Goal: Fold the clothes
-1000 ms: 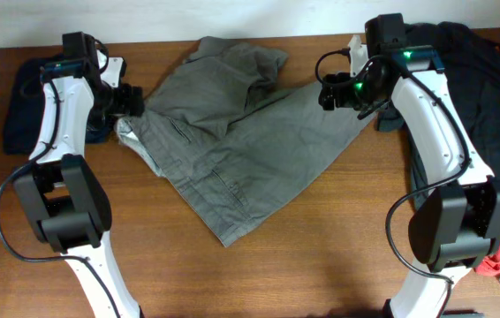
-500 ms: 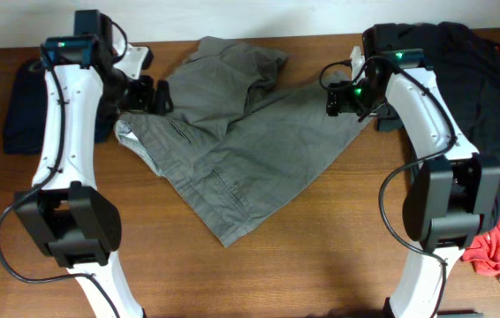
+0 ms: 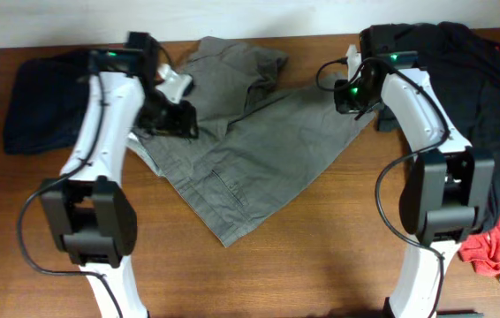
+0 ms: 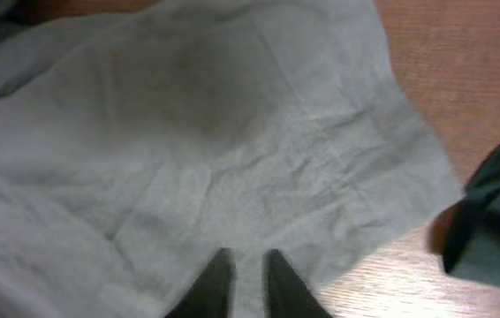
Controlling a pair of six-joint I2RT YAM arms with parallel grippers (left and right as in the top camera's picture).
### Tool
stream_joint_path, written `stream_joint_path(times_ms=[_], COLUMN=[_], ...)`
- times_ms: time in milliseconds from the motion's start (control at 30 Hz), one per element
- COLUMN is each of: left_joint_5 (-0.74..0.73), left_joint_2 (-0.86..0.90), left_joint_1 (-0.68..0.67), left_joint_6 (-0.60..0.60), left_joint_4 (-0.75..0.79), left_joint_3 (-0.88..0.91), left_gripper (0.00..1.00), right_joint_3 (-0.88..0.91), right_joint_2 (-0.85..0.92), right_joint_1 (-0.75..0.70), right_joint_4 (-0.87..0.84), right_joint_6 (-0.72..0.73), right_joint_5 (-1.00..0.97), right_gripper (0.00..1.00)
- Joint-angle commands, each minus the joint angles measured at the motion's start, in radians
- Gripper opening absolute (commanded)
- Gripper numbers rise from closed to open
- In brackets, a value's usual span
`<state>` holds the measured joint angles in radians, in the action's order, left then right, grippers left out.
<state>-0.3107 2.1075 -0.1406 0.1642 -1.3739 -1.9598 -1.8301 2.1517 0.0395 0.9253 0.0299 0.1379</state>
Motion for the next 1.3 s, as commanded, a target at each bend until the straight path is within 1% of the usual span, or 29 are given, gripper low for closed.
stream_joint_path(times_ms=[0, 33, 67, 100, 167, 367, 433, 633, 700, 967, 1000, 1067, 1167, 1267], left_joint_5=[-0.017, -0.027, -0.037, -0.044, -0.044, -0.044, -0.026, 0.144, 0.155, 0.155, 0.152, 0.148, 0.147, 0.141], left_joint_2=[-0.002, -0.002, -0.002, -0.002, -0.002, -0.002, -0.002, -0.001, -0.001, -0.001, -0.001, -0.001, -0.001, -0.002], left_joint_1=[-0.068, -0.089, -0.107, -0.123, -0.148, -0.172, -0.169, -0.143, -0.126, -0.009, 0.016, 0.059, 0.117, 0.147], left_joint_6=[0.005, 0.005, 0.005, 0.005, 0.005, 0.0, -0.035, -0.19, -0.219, -0.33, -0.334, -0.335, -0.327, -0.327], left_joint_4=[-0.006, -0.003, 0.005, 0.015, 0.046, 0.129, 0.178, 0.285, 0.301, 0.342, 0.346, 0.346, 0.352, 0.36], left_joint_3=[0.064, 0.095, 0.126, 0.156, 0.22, 0.386, 0.438, 0.544, 0.569, 0.67, 0.683, 0.694, 0.696, 0.679], left_gripper=[0.3, 0.25, 0.17, 0.1, 0.01, 0.01, 0.01, 0.01, 0.01, 0.01, 0.01, 0.01, 0.01, 0.01], right_joint_3=[0.002, 0.002, 0.002, 0.002, 0.002, 0.002, 0.002, 0.002, 0.002, 0.002, 0.002, 0.002, 0.002, 0.002], right_joint_2=[0.029, 0.03, 0.03, 0.03, 0.03, 0.032, 0.034, 0.037, 0.037, 0.037, 0.037, 0.037, 0.038, 0.046], right_joint_1=[-0.003, -0.003, -0.004, -0.003, -0.003, -0.004, -0.007, -0.009, -0.009, -0.009, -0.009, -0.009, -0.009, -0.009], right_joint_4=[-0.001, -0.001, -0.001, -0.002, -0.006, -0.011, -0.011, -0.01, -0.01, -0.01, -0.01, -0.01, -0.005, 0.032], right_joint_6=[-0.004, -0.004, -0.004, -0.004, -0.004, -0.004, -0.004, -0.004, -0.004, -0.003, -0.003, 0.004, 0.014, 0.031], right_joint_5=[-0.011, -0.011, -0.011, -0.011, -0.011, -0.012, -0.011, -0.011, -0.011, -0.011, -0.011, -0.011, -0.009, 0.037], right_gripper=[0.09, 0.06, 0.04, 0.04, 0.04, 0.04, 0.04, 0.04, 0.04, 0.05, 0.06, 0.11, 0.16, 0.17])
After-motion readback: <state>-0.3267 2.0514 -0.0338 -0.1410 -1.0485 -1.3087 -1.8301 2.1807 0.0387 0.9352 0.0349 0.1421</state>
